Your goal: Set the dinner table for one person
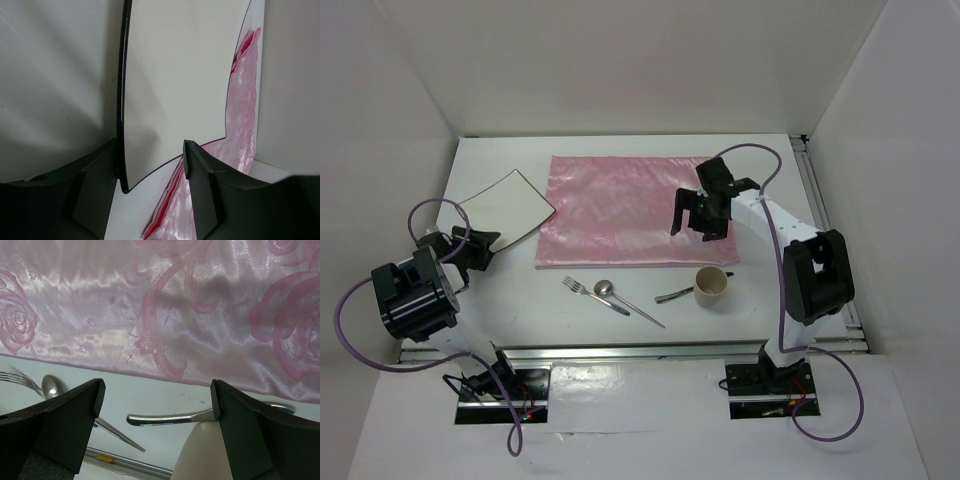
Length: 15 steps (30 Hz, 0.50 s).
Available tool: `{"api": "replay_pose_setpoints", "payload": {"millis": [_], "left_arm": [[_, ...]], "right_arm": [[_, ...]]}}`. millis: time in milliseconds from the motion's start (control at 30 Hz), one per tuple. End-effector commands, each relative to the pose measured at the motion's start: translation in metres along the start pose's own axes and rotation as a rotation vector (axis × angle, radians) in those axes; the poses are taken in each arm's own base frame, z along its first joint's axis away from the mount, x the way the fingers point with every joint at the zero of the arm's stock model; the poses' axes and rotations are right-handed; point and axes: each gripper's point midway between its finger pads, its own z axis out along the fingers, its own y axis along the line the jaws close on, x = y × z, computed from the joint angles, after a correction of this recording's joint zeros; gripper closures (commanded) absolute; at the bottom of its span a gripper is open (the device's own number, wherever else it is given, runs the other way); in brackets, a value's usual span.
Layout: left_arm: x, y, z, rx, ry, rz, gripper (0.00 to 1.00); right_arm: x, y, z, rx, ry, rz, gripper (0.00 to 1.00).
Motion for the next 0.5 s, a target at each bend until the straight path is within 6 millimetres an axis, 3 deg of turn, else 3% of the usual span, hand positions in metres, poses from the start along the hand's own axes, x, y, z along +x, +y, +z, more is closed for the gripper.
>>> {"api": "replay_pose_setpoints", "payload": {"millis": [0,267,300,400,433,467], "left_arm": [[0.012,0.021,0.006,-0.062,0.052,-0.017,0.34],[0.007,0.010,0.006,-0.034,0.054,0.003,0.57],[0.001,0.000,0.004,-0.011,0.036,0.028,0.65],[-0.001,-0.004,0.002,-0.010,0.036,0.047,0.78],[-0.007,-0.012,0.001,0.002,0.026,0.055,0.96],[-0.009,-0.019,0.000,0.022,0.025,0.064,1.00]], "right_arm": [[-0.015,0.008,-0.001,-0.003,-0.044,-0.028,0.00],[-0.014,0.006,-0.001,0.009,-0.040,-0.027,0.00],[-0.014,0.006,-0.001,0.009,-0.040,-0.027,0.00],[-0.013,0.003,-0.002,0.022,-0.036,-0.026,0.00],[-0.014,0.004,-0.005,0.017,-0.045,-0.026,0.00],[-0.014,0.004,-0.005,0.017,-0.045,-0.026,0.00]]}}
